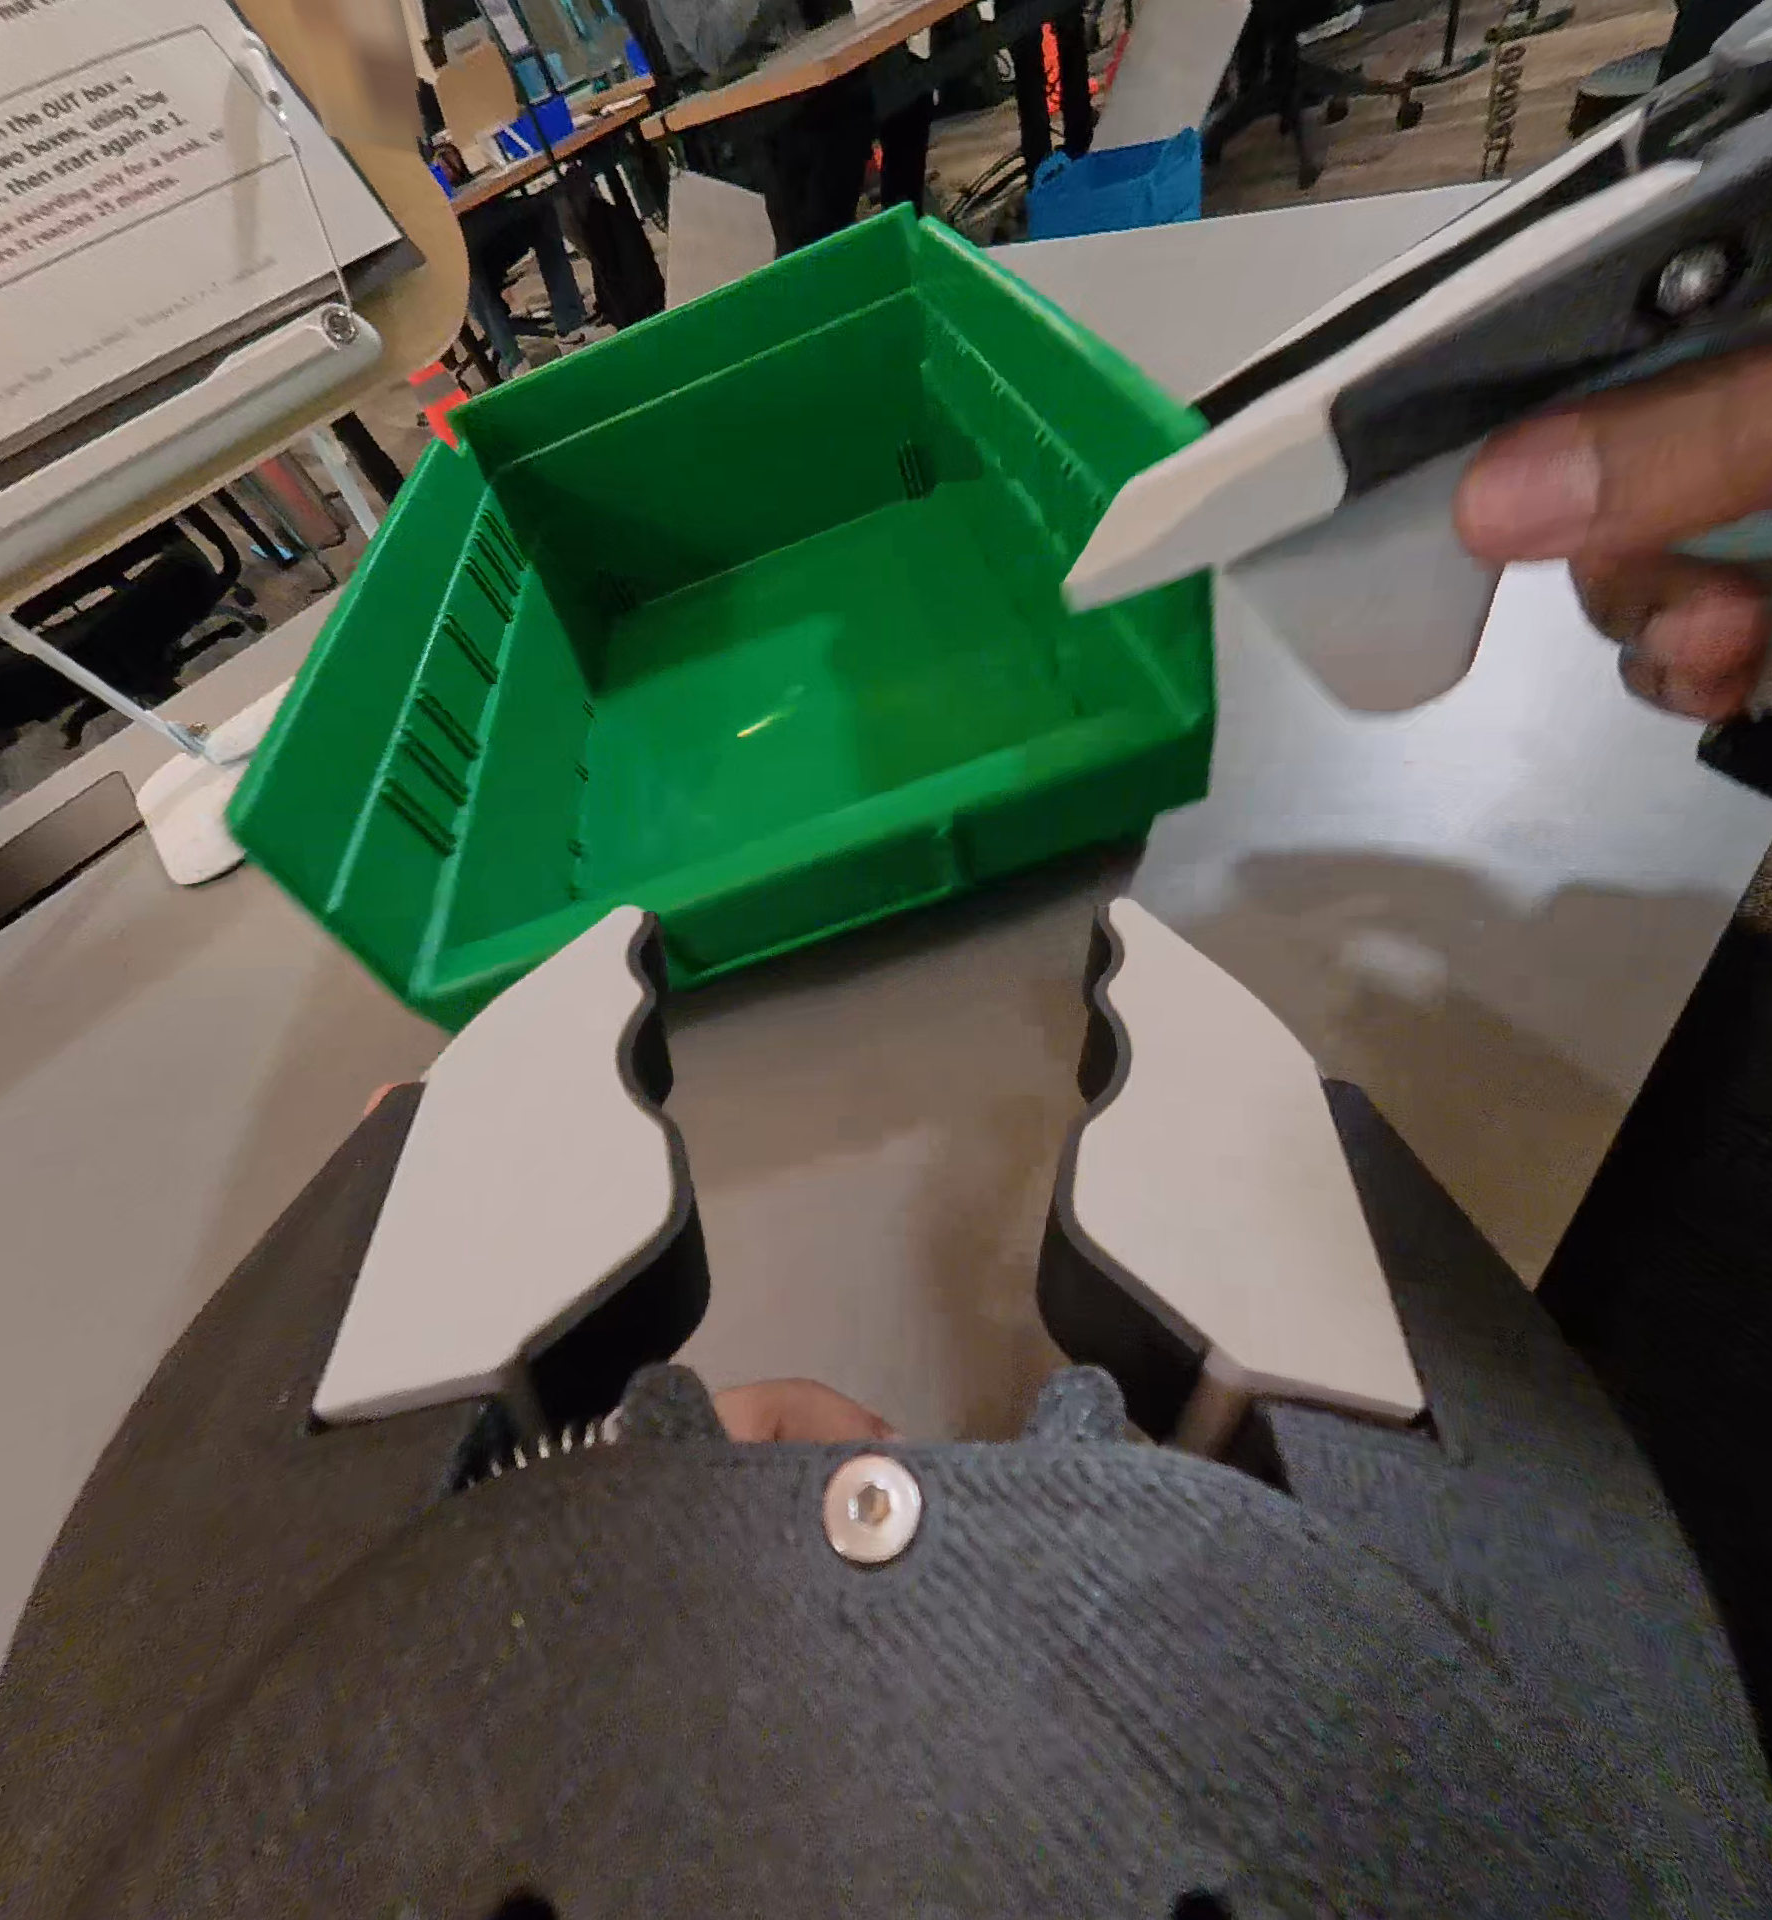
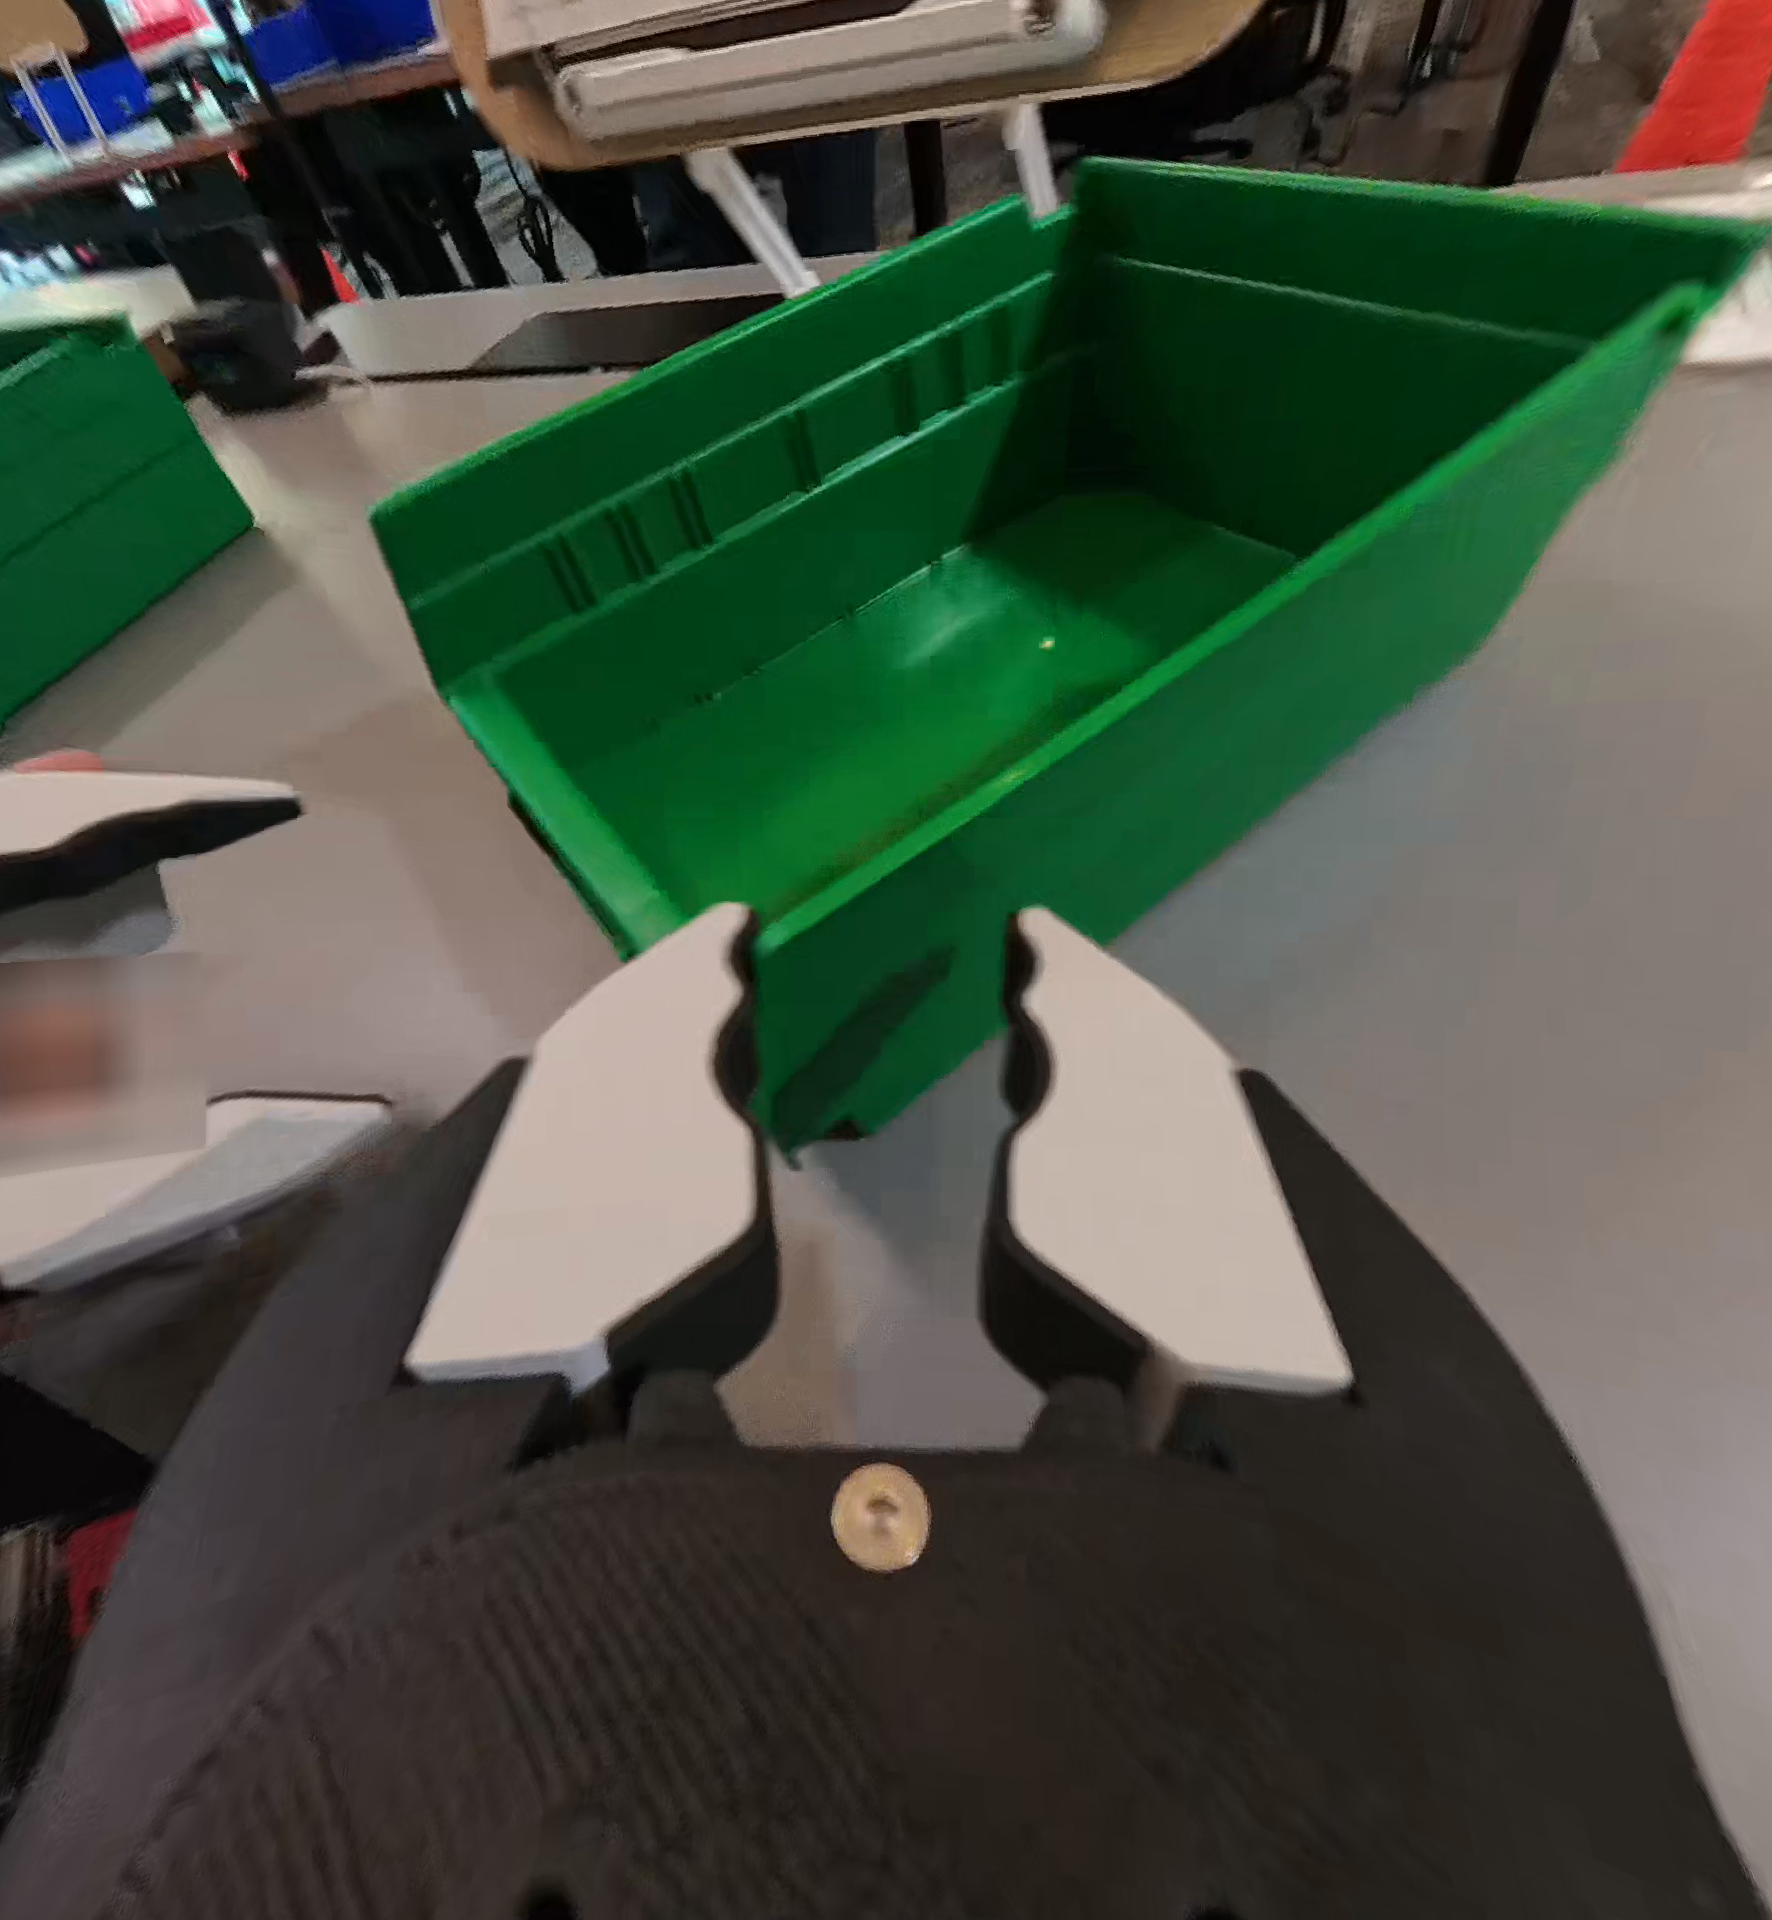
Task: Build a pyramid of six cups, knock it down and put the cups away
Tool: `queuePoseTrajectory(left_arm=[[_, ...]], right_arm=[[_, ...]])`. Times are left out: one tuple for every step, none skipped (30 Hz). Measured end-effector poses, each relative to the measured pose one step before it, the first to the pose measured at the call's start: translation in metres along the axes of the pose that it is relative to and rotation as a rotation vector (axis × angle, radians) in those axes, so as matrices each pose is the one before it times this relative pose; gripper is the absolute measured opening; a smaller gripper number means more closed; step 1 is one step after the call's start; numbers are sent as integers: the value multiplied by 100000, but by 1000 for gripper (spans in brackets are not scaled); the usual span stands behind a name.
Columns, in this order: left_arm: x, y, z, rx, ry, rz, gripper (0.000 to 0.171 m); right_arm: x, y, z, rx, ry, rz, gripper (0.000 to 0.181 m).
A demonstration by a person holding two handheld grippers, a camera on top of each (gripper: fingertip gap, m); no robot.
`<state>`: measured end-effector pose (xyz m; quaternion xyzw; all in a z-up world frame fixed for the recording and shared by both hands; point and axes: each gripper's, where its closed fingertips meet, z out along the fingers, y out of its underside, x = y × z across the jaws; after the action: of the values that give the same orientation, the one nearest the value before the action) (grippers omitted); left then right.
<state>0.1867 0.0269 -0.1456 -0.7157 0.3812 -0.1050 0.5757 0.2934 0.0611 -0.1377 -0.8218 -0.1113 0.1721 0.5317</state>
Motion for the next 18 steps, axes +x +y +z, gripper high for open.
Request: queuePoseTrajectory(left_arm=[[-170, -34, -12, -31, -263, -1159, 77], [-240, -22, -9, -130, -624, -1523, 76], [-522, 97, 0, -883, -2432, -1983, 74], [-674, 217, 24, -1650, -3297, -2348, 70], [-491, 237, 49, -1443, -1585, -2516, 70], [-347, 138, 19, -683, -262, -2977, 70], [-395, 90, -19, -427, -392, -3438, 69], [-440, 33, -41, -402, -448, -3767, 69], [-370, -75, -75, 116, 53, -3966, 69], [-319, -171, -104, 669, 460, -4022, 68], [-275, -161, -92, 650, 653, -3883, 67], [-285, -113, -69, 380, 474, -3584, 66], [-258, -75, -38, 224, 474, -3033, 66], [-204, -36, -21, 1, 439, -2241, 66], [-213, 7, -4, -169, 15, -1408, 65], [-178, 3, -13, -145, -249, -783, 65], [-84, 0, -5, -74, -33, -395, 65], [-3, 3, -4, -51, 193, -115, 64]], right_arm=[[1180, -252, -183, 597, -1376, 4254, 29], [1280, -273, -105, 580, -1574, 5803, 26], [1114, -320, -94, 261, -3144, 6008, 27], [1116, -390, -147, 274, -2864, 5664, 26], [1283, -508, -266, 696, -681, 4052, 24], [1503, -641, -410, 1086, 2010, 1029, 20], [1688, -685, -504, 793, 4450, -2142, 15], [1802, -594, -504, -63, 5675, -4618, 11], [1848, -453, -478, -334, 6061, -5562, 7], [1812, -314, -437, -204, 5940, -4716, 4], [1668, -234, -388, 157, 5093, -2994, 4], [1263, -249, -350, 972, 2178, -158, 4], [1005, -172, -301, 852, 195, 2718, 4], [1054, -47, -228, 322, 1018, 2469, 5], [1113, -60, -206, 471, 2079, 1231, 5], [1018, -151, -220, 678, 1768, 997, 6], [918, -229, -207, 818, 1410, 234, 6], [938, -152, -152, 401, 1897, -928, 6]])
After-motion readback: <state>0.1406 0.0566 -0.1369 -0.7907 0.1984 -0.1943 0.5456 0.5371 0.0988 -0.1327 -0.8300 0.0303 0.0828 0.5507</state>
